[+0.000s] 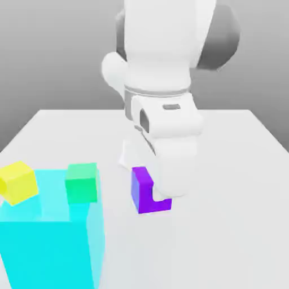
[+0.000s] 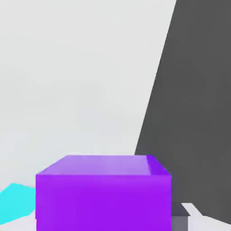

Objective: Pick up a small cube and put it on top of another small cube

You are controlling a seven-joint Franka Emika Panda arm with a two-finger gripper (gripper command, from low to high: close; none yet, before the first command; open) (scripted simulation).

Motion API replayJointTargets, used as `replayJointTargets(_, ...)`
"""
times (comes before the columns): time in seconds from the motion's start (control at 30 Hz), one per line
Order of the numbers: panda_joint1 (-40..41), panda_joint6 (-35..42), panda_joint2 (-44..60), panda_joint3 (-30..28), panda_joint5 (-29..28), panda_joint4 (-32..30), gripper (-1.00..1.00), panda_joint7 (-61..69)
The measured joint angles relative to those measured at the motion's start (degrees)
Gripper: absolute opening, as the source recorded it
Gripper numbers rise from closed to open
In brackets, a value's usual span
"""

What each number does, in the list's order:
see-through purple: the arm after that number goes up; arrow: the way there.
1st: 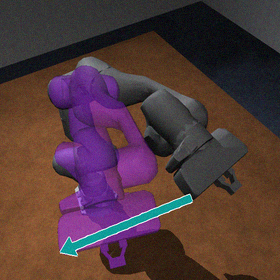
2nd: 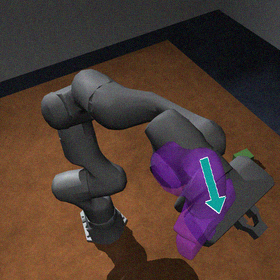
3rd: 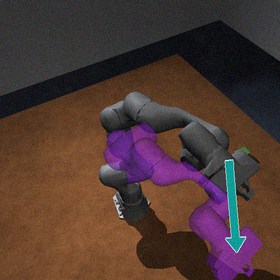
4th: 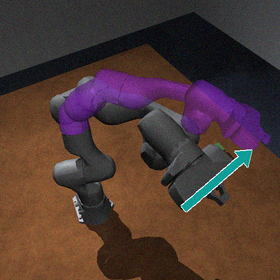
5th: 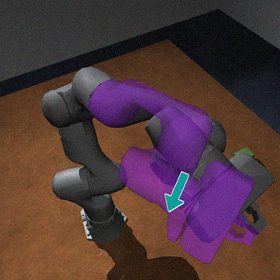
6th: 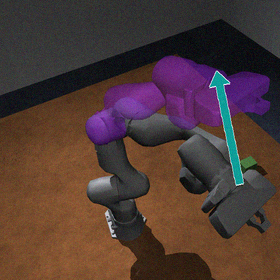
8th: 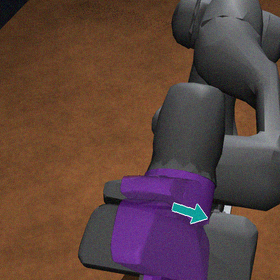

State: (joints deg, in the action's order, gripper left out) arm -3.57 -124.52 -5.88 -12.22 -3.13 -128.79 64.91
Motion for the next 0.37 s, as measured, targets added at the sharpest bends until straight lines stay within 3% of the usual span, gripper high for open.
replayJointTargets(0.13,6.07,7.07,-2.13,-6.34,-0.38,4.15,-1.00,10.32)
replayJointTargets(0.27,8.22,2.26,0.34,-9.13,0.57,1.24,-1.00,14.79)
replayJointTargets(0.3,8.32,0.92,0.88,-9.26,0.74,0.40,1.00,15.05)
replayJointTargets(0.37,8.33,0.92,0.88,-9.26,0.73,0.40,1.00,15.05)
